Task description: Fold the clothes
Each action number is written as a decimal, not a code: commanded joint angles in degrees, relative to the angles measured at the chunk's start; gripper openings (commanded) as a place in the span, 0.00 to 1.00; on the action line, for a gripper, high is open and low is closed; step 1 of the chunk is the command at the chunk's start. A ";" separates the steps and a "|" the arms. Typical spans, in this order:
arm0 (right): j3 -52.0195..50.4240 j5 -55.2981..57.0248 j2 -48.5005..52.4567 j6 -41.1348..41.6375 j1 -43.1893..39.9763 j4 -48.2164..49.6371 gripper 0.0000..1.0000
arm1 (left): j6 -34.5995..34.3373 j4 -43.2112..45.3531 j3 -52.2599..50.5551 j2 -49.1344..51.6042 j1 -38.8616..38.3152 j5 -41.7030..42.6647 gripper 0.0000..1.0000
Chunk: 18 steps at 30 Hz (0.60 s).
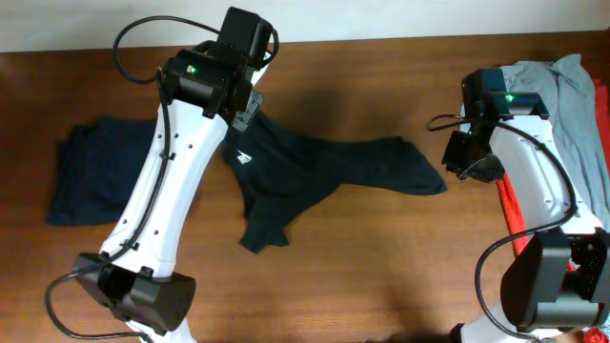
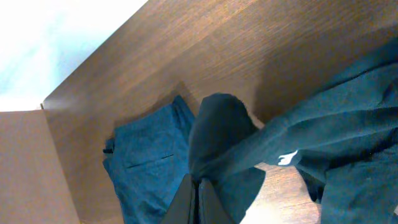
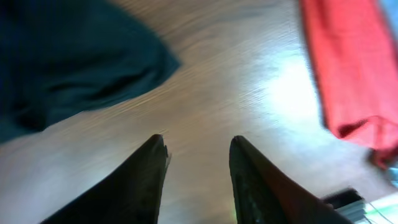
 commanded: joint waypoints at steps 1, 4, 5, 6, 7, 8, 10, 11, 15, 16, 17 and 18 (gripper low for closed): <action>0.00 -13.97 -0.46 -8.22 0.33 1.36 0.43 | -1.18 -0.02 0.44 -1.97 0.09 -1.03 0.00; -0.09 -25.77 -0.09 -16.11 2.16 4.68 0.58 | -1.18 -0.04 0.44 -1.97 0.09 -1.03 0.00; -0.17 -26.10 0.20 -16.79 2.99 6.03 0.61 | -1.18 -0.04 0.44 -1.97 0.09 -1.03 0.00; -0.39 -25.86 0.74 -16.79 3.87 7.56 0.63 | -1.18 -0.02 0.44 -1.97 0.09 -1.03 0.00; -0.59 -25.94 1.11 -16.79 4.57 8.68 0.63 | -1.18 -0.02 0.44 -1.97 0.09 -1.03 0.00; -0.90 -25.94 1.79 -16.79 5.35 9.88 0.63 | -1.18 -0.02 0.44 -1.97 0.09 -1.03 0.00; -1.62 -25.99 3.39 -16.83 6.99 11.93 0.63 | -1.18 -0.02 0.44 -1.97 0.09 -1.03 0.00; -2.10 -25.88 4.81 -16.83 8.04 13.20 0.63 | -1.18 -0.02 0.44 -1.97 0.09 -1.03 0.00; -2.91 -25.57 9.73 -16.76 10.05 16.24 0.63 | -1.18 0.02 0.44 -1.97 0.09 -0.83 0.00; -2.91 -25.00 10.82 -16.55 10.14 16.57 0.62 | -1.16 0.02 0.44 -1.97 0.09 -0.59 0.00; -2.91 -24.76 11.80 -16.00 10.14 16.79 0.62 | -1.18 0.02 0.44 -1.97 0.09 -0.44 0.00; -2.91 -24.55 12.70 -14.86 10.05 16.83 0.62 | -1.16 0.02 0.44 -1.97 0.09 -0.24 0.00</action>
